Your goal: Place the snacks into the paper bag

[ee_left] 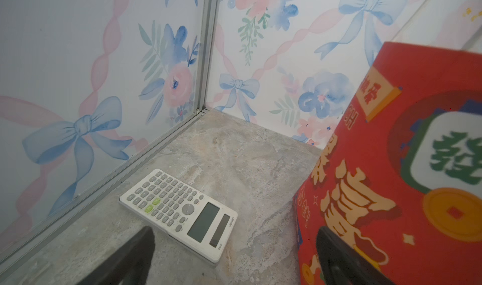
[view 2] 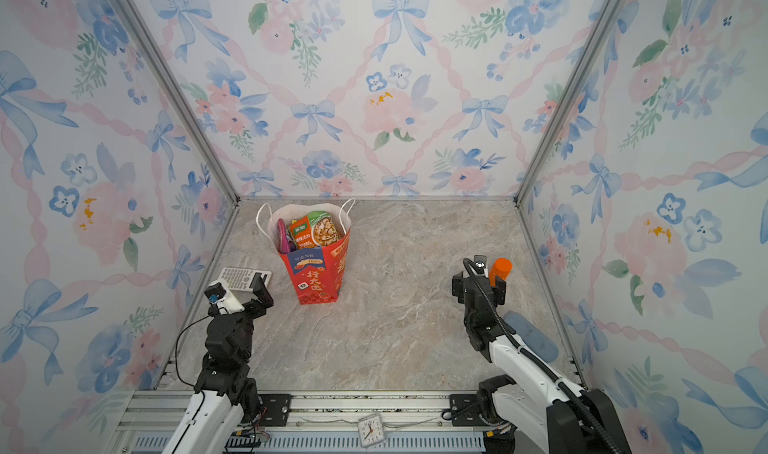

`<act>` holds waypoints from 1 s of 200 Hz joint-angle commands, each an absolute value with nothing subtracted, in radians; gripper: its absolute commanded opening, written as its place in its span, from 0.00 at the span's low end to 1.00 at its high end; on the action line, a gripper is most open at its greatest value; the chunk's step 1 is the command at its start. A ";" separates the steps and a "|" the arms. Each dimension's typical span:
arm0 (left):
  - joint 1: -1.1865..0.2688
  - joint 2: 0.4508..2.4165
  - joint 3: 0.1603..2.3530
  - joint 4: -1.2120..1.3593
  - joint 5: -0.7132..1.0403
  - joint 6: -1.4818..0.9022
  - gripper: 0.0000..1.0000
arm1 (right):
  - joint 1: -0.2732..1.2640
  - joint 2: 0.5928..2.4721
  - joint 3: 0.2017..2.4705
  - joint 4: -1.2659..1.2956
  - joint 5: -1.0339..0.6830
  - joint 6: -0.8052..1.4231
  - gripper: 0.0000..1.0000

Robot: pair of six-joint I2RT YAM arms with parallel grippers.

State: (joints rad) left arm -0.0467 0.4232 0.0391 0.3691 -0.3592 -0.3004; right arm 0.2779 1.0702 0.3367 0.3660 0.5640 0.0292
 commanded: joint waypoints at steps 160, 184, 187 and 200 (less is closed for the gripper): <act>0.149 1.284 0.122 1.126 0.058 -0.146 0.98 | 0.176 1.583 0.270 1.191 0.385 -0.078 0.97; 0.151 1.322 0.149 1.121 0.094 -0.154 0.98 | 0.169 1.588 0.285 1.177 0.394 -0.067 0.97; 0.150 1.328 0.150 1.126 0.095 -0.155 0.98 | 0.169 1.587 0.285 1.175 0.395 -0.067 0.97; 0.148 1.369 0.148 1.171 0.103 -0.164 0.98 | 0.167 1.578 0.289 1.153 0.393 -0.060 0.96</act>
State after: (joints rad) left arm 0.1513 1.3201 0.1303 1.0740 0.0593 -0.1749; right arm 0.1661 1.5703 0.2779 1.1267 0.3855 -0.0853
